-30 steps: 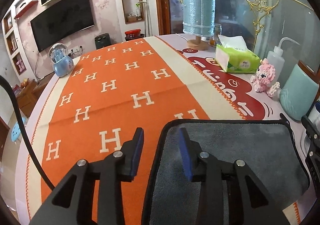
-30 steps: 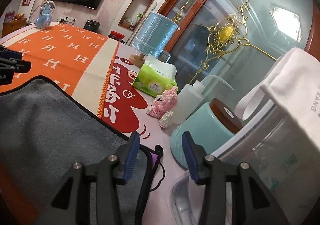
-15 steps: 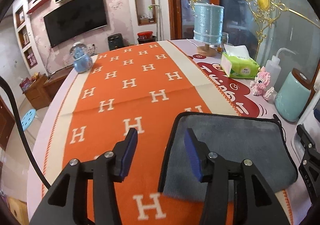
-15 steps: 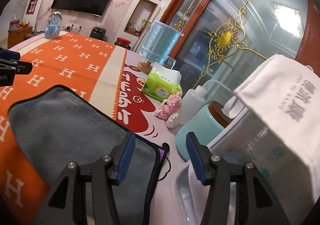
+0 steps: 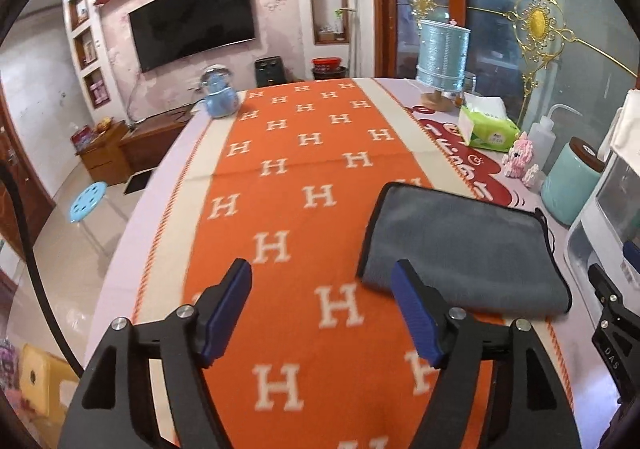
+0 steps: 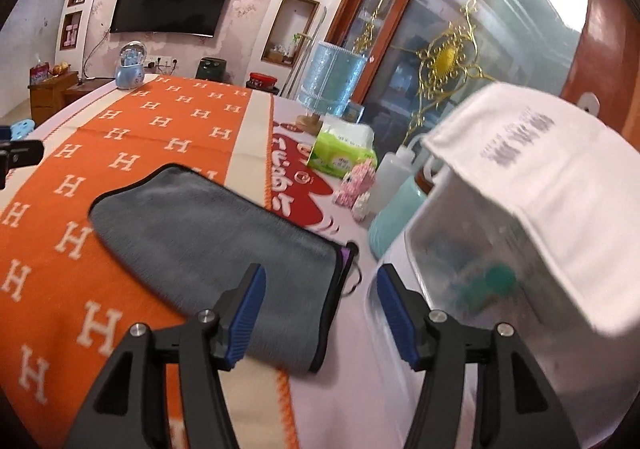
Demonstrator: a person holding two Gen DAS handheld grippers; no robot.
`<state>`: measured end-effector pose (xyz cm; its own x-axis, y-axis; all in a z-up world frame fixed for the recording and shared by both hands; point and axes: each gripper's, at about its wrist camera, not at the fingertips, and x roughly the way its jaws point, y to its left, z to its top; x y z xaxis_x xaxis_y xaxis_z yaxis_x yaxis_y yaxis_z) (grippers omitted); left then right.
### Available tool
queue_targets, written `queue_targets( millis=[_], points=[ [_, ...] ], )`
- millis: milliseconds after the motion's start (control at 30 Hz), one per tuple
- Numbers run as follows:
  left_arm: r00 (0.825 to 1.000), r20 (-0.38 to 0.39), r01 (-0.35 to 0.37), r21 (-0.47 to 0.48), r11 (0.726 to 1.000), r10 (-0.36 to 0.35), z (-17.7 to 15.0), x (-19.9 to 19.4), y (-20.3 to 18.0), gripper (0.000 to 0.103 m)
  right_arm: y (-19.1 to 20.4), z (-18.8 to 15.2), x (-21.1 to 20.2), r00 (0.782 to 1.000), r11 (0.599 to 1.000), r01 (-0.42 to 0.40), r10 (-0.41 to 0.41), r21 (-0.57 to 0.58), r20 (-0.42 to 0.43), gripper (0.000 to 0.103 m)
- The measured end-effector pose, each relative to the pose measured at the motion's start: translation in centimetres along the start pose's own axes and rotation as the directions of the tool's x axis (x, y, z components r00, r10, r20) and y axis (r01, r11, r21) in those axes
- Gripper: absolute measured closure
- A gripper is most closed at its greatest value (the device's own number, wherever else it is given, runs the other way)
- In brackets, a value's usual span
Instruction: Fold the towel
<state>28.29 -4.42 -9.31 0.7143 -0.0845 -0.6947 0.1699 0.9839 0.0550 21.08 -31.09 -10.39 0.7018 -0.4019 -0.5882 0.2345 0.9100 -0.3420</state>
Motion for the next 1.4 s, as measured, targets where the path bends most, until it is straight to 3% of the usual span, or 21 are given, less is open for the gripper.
queue_targets(
  millis=[367, 567, 667, 933, 1133, 1233, 1400],
  points=[
    [0.996, -0.086, -0.025, -0.076, 0.997, 0.019, -8.3, -7.2, 2.6, 0.025, -0.6, -4.7, -6.3, 0.987, 0.989, -0.135, 0.140, 0.062, -0.083, 0.029],
    [0.990, -0.140, -0.022, -0.100, 0.995, 0.008, -12.7, -10.7, 2.9, 0.023, -0.2, -7.3, -8.9, 0.963, 0.972, -0.211, 0.225, 0.102, -0.149, 0.022],
    [0.992, -0.127, -0.044, -0.130, 0.991, 0.028, -14.5, -12.7, 3.2, 0.023, -0.1, -8.4, -10.2, 0.946, 0.960, -0.244, 0.266, 0.135, -0.184, 0.016],
    [0.985, -0.164, -0.083, -0.159, 0.984, 0.056, -16.5, -17.2, 3.4, 0.023, -0.3, -10.0, -14.1, 0.915, 0.939, -0.285, 0.326, 0.192, -0.238, 0.002],
    [0.983, -0.174, -0.075, -0.154, 0.985, 0.048, -16.0, -20.7, 3.4, 0.021, -1.2, -9.9, -16.4, 0.883, 0.914, -0.315, 0.381, 0.256, -0.274, 0.001],
    [0.983, -0.179, -0.082, -0.171, 0.982, 0.050, -15.7, -21.8, 3.2, 0.014, -1.4, -9.7, -17.8, 0.872, 0.905, -0.329, 0.400, 0.269, -0.282, 0.001],
    [0.980, -0.195, -0.068, -0.173, 0.983, 0.034, -15.7, -22.5, 2.9, 0.014, -1.9, -8.9, -19.8, 0.863, 0.891, -0.353, 0.428, 0.285, -0.270, 0.001]
  ],
)
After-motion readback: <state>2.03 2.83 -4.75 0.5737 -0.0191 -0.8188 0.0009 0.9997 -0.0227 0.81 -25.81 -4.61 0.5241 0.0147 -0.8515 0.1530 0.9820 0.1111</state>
